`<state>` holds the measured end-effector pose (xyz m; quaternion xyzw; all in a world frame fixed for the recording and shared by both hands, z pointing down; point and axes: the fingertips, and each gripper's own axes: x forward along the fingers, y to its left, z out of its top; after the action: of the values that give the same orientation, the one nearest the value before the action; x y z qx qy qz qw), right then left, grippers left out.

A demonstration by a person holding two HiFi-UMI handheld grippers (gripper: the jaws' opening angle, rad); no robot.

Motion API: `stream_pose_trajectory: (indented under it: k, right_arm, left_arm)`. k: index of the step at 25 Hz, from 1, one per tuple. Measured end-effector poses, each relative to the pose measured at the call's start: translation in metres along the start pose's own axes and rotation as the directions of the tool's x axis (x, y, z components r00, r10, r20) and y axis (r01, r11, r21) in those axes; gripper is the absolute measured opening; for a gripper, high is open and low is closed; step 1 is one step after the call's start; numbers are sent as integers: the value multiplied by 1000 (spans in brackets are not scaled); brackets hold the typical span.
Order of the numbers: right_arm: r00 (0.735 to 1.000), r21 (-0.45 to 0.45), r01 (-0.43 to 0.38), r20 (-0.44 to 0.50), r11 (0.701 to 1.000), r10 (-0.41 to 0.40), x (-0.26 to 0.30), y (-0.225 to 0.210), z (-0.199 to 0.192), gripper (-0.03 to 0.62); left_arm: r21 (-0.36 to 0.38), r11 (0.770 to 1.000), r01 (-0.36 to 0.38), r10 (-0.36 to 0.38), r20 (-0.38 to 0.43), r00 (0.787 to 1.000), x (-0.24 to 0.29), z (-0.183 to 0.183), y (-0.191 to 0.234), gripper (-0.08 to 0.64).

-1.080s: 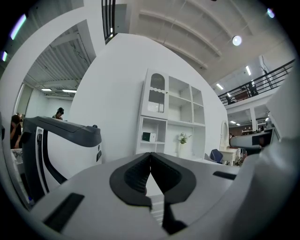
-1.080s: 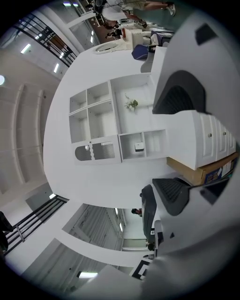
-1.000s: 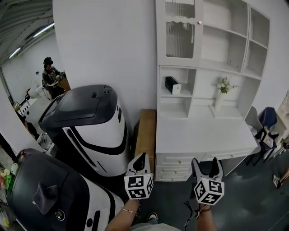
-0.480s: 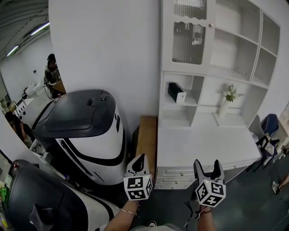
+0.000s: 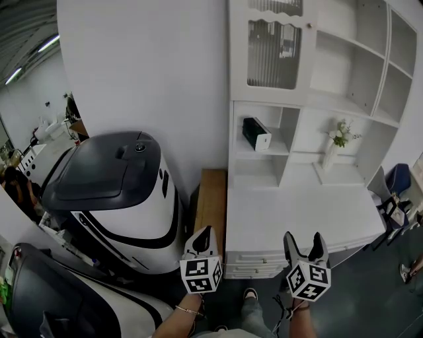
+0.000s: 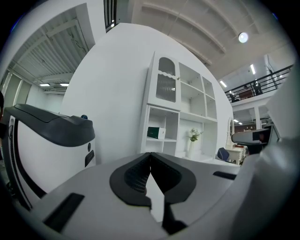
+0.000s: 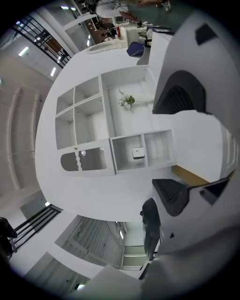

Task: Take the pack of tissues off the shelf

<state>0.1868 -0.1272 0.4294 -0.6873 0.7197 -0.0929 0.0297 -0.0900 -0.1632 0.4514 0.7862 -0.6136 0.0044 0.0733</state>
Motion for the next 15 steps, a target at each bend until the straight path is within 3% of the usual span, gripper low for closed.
stream_pose_trajectory:
  k: [15]
  right_arm:
    - [986,-46,-164,6,985,164,180,-28,52,433]
  left_arm:
    - [3,992,-123,123,58,991,147,46,-6,18]
